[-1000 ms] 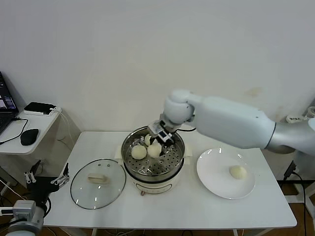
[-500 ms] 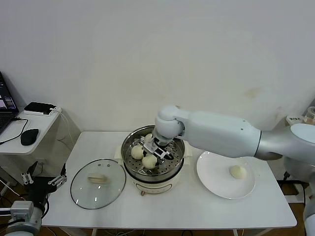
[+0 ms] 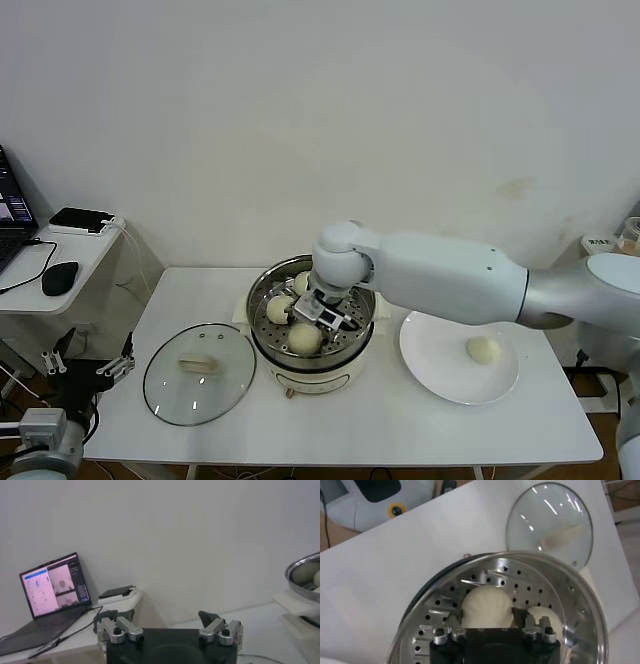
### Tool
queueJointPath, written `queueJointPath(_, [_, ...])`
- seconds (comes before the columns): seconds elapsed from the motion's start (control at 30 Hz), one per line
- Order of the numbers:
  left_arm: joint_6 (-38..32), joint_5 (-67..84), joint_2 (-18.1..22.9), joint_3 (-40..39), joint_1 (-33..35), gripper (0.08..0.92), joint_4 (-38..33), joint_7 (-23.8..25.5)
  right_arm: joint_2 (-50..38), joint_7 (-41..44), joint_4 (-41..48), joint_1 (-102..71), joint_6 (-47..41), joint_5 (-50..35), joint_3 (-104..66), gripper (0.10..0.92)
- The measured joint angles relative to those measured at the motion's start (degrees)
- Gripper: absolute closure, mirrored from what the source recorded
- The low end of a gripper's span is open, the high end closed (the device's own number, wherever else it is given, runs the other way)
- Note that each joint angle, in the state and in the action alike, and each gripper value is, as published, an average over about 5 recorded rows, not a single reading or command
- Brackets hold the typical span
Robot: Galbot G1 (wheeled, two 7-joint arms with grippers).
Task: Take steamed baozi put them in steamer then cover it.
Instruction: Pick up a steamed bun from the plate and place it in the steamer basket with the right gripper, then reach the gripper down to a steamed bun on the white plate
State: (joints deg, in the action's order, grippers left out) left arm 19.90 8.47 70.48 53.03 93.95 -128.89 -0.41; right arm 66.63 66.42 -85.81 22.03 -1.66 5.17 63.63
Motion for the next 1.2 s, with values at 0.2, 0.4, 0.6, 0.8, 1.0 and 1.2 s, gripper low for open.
queueJointPath(0.2, [0.0,0.5,-0.6,0.3,-0.2,0.177,0.4,0.1,-1.9,1.3,-0.5,2.1,-0.8,-1.1,-1.2,0.203])
queueJointPath(0.4, [-0.1,0.9,-1.4,0.2,-0.7,0.177,1.0,0.2,-5.6,0.5,-1.3,3.5,-6.7,-2.8,-3.4,0.202])
queueJointPath(0.6, [-0.1,1.1,-2.3,-0.4,-1.3,0.177,1.2,0.2,-11.8,-1.1,-2.4,3.5,-14.0,-4.9,-5.8,0.203])
queueJointPath(0.8, [-0.1,1.3,-3.4,-1.2,-2.0,0.177,1.9,0.2,-21.2,-1.5,-4.7,0.9,-18.0,-5.1,-9.0,0.203])
queueJointPath(1.0, [-0.1,1.0,-4.1,-2.4,-2.8,0.177,2.7,0.2,-31.1,-0.4,-6.0,-7.8,-18.2,-3.0,-16.9,0.203])
queueJointPath(1.2, [-0.1,0.6,-4.5,-3.6,-3.2,0.177,3.3,0.2,-37.8,1.9,-5.4,-19.7,-15.5,0.7,-27.2,0.203])
